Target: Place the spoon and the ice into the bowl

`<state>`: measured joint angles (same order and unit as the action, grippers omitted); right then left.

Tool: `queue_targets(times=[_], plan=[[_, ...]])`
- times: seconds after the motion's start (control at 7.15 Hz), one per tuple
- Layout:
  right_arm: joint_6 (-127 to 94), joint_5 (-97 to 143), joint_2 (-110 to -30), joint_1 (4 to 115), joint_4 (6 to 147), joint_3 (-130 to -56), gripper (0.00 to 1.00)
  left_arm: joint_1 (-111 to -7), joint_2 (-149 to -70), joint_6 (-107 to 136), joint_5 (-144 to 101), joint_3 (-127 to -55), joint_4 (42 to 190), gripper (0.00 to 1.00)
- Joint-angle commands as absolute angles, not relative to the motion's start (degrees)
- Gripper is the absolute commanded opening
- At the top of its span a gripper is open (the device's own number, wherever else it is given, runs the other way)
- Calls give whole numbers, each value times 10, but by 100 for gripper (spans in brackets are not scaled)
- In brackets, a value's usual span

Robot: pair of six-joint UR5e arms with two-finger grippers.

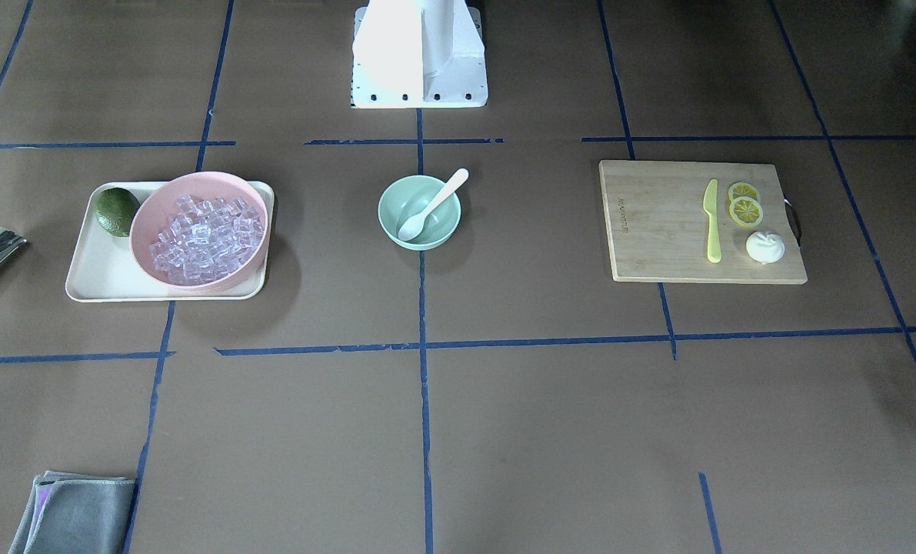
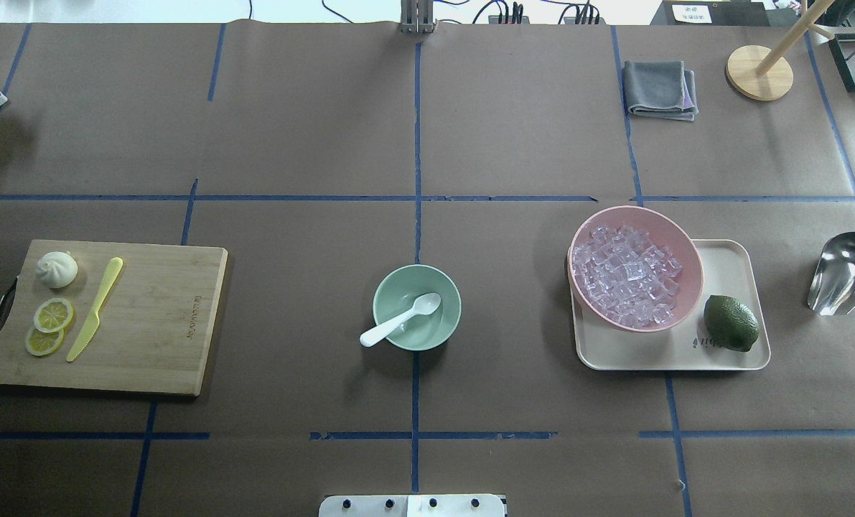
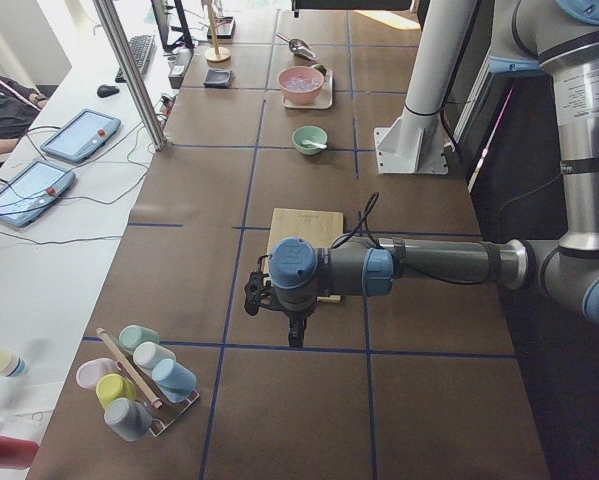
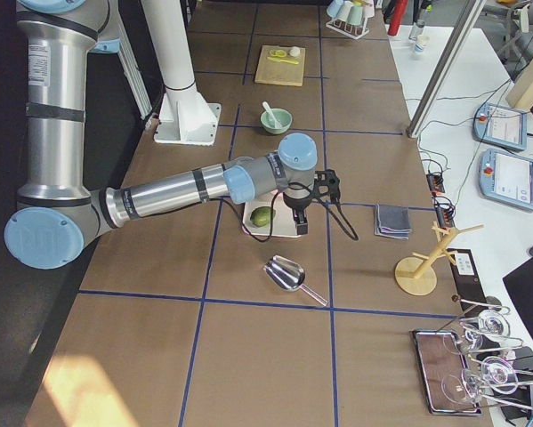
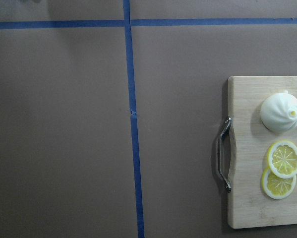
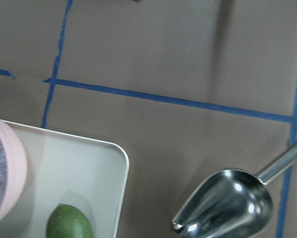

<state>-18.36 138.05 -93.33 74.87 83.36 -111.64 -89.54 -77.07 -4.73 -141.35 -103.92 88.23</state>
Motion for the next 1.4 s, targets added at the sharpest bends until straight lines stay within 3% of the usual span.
queue_targets(times=[0.0, 0.42, 0.7, 1.26], plan=[[-319, 1321, -882, 658, 833, -1138, 100, -896, -773, -47, -1407, -1040, 887, 100], [-533, 1202, -811, 507, 832, -1143, 100, -895, -774, -49, -1407, -1042, 888, 100], [-564, 1130, -792, 436, 830, -1132, 99, -896, -770, -49, -1407, -1049, 888, 100], [-558, 1109, -793, 399, 829, -1112, 80, -896, -769, -50, -1407, -1053, 888, 100]])
